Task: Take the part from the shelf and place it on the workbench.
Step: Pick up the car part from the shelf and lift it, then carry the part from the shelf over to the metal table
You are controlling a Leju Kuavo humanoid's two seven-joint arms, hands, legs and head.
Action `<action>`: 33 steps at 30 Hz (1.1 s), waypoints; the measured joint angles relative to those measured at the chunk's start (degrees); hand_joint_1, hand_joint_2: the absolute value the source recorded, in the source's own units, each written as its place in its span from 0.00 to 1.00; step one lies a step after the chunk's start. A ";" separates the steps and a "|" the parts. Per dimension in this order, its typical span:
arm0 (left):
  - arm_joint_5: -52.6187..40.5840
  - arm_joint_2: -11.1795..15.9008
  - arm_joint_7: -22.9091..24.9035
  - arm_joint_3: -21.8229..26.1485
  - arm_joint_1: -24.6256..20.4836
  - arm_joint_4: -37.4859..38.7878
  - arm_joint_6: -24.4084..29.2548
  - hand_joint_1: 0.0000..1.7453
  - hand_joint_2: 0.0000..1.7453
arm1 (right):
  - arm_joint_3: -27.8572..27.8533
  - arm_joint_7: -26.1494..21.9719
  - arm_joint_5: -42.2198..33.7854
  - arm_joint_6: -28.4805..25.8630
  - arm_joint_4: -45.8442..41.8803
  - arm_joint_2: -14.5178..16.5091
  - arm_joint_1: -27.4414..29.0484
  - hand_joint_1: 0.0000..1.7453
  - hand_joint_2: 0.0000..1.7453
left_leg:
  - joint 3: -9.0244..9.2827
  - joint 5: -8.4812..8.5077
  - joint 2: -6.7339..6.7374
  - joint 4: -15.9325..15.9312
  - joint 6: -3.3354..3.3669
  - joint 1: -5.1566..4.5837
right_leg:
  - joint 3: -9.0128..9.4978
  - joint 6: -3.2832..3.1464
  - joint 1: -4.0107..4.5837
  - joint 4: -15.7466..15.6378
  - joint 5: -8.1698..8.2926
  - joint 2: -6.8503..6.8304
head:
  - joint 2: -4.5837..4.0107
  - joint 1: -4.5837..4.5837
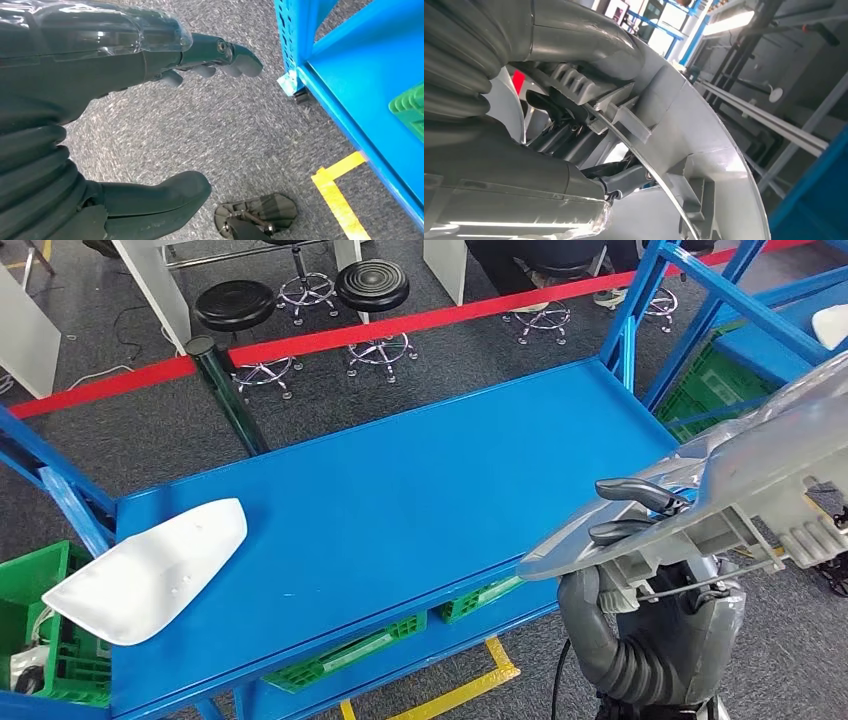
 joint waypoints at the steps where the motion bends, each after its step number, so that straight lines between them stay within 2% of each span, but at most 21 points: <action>1: -0.02 0.09 0.01 0.13 -0.01 0.01 0.04 0.00 1.00 | -0.04 -0.03 0.03 0.00 0.01 0.22 0.08 1.00 1.00 | -0.35 -0.75 0.06 0.53 -0.35 0.07 | -0.24 -0.53 -0.05 -0.14 0.35 -0.11 | 0.00 -0.14; 3: -0.03 0.27 -0.04 0.30 -0.02 0.03 0.13 0.00 1.00 | -0.09 -0.04 0.18 0.00 0.01 0.56 0.18 1.00 1.00 | -2.03 -4.47 0.14 4.57 -0.84 0.21 | -0.84 -1.46 -0.14 -0.43 1.04 -0.38 | 0.00 -0.89; 5: -0.03 0.37 -0.24 0.34 -0.01 0.07 0.26 0.00 1.00 | -0.14 -0.03 0.49 -0.01 0.02 0.82 0.25 1.00 1.00 | -4.52 -8.83 0.15 11.74 -1.05 0.26 | -1.63 -1.81 0.04 -0.39 1.60 -0.51 | 0.00 -1.81; 6: -0.03 0.46 -0.38 0.37 0.00 0.08 0.34 0.00 1.00 | -0.16 -0.02 0.66 -0.02 0.03 0.91 0.27 1.00 1.00 | -5.13 -9.89 0.14 14.39 -1.10 0.26 | -2.08 -1.84 0.15 -0.32 1.90 -0.55 | 0.00 -2.09; 7: -0.03 0.55 -0.52 0.41 0.00 0.09 0.44 0.00 1.00 | -0.18 0.01 0.81 -0.02 0.04 0.98 0.27 1.00 1.00 | -4.82 -9.84 0.13 15.19 -1.06 0.24 | -2.53 -1.81 0.25 -0.22 2.20 -0.57 | 0.00 -2.22; 8: -0.03 0.62 -0.63 0.45 -0.01 0.10 0.51 0.00 1.00 | -0.20 0.03 0.94 -0.02 0.05 1.01 0.28 1.00 1.00 | -3.43 -8.82 0.12 13.88 -0.94 0.21 | -2.96 -1.73 0.30 -0.10 2.46 -0.58 | 0.00 -2.30; 11: -0.03 0.79 -0.86 0.60 -0.16 0.16 0.66 0.00 1.00 | -0.26 0.10 1.30 -0.02 0.05 1.14 0.25 1.00 1.00 | 4.27 -5.10 -0.12 2.42 -0.24 0.06 | -3.86 -1.15 0.40 0.38 3.07 -0.51 | 0.00 -2.55; 13: -0.03 0.85 -0.97 0.70 -0.29 0.21 0.72 0.00 1.00 | -0.32 0.19 1.70 -0.03 0.04 1.27 0.25 1.00 1.00 | 6.29 -4.75 -0.39 -1.26 0.17 -0.14 | -4.14 -0.48 0.48 0.49 3.61 -0.51 | 0.00 -2.67; 15: -0.03 0.80 -0.95 0.81 -0.27 0.24 0.77 0.00 1.00 | -0.41 0.26 2.04 -0.05 0.01 1.37 0.38 1.00 1.00 | 5.95 -4.16 -0.45 -1.50 0.77 -0.19 | -4.31 0.23 0.39 0.45 4.11 -0.48 | 0.00 -2.70; 16: -0.04 0.77 -0.80 0.92 -0.28 0.26 0.78 0.00 1.00 | -0.48 0.28 2.20 -0.07 -0.02 1.42 0.54 1.00 1.00 | 5.64 -3.75 -0.40 -1.64 1.19 -0.12 | -4.57 0.54 0.34 0.78 3.65 -0.40 | 0.00 -2.75; 18: -0.04 0.69 -0.30 1.30 -0.35 0.30 0.78 0.00 1.00 | -0.70 0.27 2.40 -0.10 -0.04 1.61 0.94 1.00 1.00 | 4.77 -2.69 -0.21 -1.98 2.06 0.04 | -5.83 1.00 0.23 4.15 0.03 -0.24 | 0.00 -2.39; 20: -0.03 0.71 0.33 1.72 -0.36 0.31 0.77 0.00 1.00 | -1.01 0.14 2.44 -0.11 -0.02 1.85 1.37 1.00 1.00 | 3.51 -1.72 -0.12 -1.88 2.51 -0.24 | -7.58 1.28 0.21 11.01 -5.18 -0.19 | 0.00 -1.69; 21: -0.03 0.72 0.61 1.90 -0.34 0.31 0.77 0.00 1.00 | -1.16 0.06 2.48 -0.11 0.00 1.96 1.55 1.00 1.00 | 2.80 -1.24 -0.09 -1.80 2.62 -0.44 | -8.02 1.31 0.21 14.02 -6.63 -0.18 | 0.00 -1.39; 22: -0.04 0.73 0.84 2.02 -0.32 0.31 0.77 0.00 1.00 | -1.28 0.00 2.57 -0.10 0.04 2.04 1.67 1.00 1.00 | 2.12 -0.79 -0.05 -1.69 2.70 -0.65 | -7.83 1.23 0.25 15.60 -6.88 -0.18 | 0.00 -1.22; 23: -0.04 0.74 1.02 2.13 -0.31 0.31 0.75 0.00 1.00 | -1.37 -0.01 2.75 -0.10 0.09 2.11 1.74 1.00 1.00 | 1.43 -0.37 -0.03 -1.56 2.75 -0.88 | -6.70 0.99 0.33 15.11 -5.92 -0.18 | 0.00 -1.03; 24: -0.05 0.74 1.14 2.23 -0.32 0.31 0.71 0.00 1.00 | -1.44 0.00 2.97 -0.10 0.13 2.18 1.78 1.00 1.00 | 0.80 0.01 -0.02 -1.41 2.75 -1.09 | -4.69 0.57 0.48 12.66 -4.34 -0.17 | 0.00 -0.92; 26: -0.05 0.71 1.26 2.53 -0.34 0.31 0.56 0.00 1.00 | -1.62 0.03 3.39 -0.10 0.14 2.36 1.81 1.00 1.00 | -0.11 0.70 -0.01 -1.17 2.62 -1.45 | 0.82 -0.66 1.01 4.54 -2.03 -0.19 | 0.00 -0.82; 28: -0.05 0.67 1.27 2.96 -0.35 0.31 0.44 0.00 1.00 | -1.83 0.08 3.61 -0.10 0.09 2.52 1.84 1.00 1.00 | -0.66 1.53 0.09 -1.10 2.17 -1.52 | 4.23 -1.52 1.53 -1.33 -1.91 -0.18 | 0.00 -0.98; 31: -0.05 0.68 1.26 3.21 -0.31 0.32 0.41 0.00 1.00 | -1.89 0.33 3.69 -0.09 0.03 2.58 1.97 1.00 1.00 | -1.20 2.35 0.25 -1.00 1.27 -1.28 | 4.10 -2.05 1.63 -3.06 -1.18 -0.27 | 0.00 -0.99; 32: -0.05 0.67 1.25 3.22 -0.30 0.33 0.40 0.00 1.00 | -1.89 0.46 3.72 -0.08 0.02 2.60 2.03 1.00 1.00 | -1.55 1.33 0.22 -0.28 0.95 -1.21 | 3.76 -2.27 1.50 -3.32 -0.57 -0.40 | -0.01 -1.06; 33: -0.06 0.64 1.22 3.24 -0.29 0.37 0.39 0.00 1.00 | -1.88 0.58 3.77 -0.07 0.01 2.61 2.08 1.00 1.00 | -2.16 -0.72 0.17 1.46 0.62 -1.10 | 3.26 -2.43 1.32 -3.54 0.09 -0.55 | -0.01 -1.33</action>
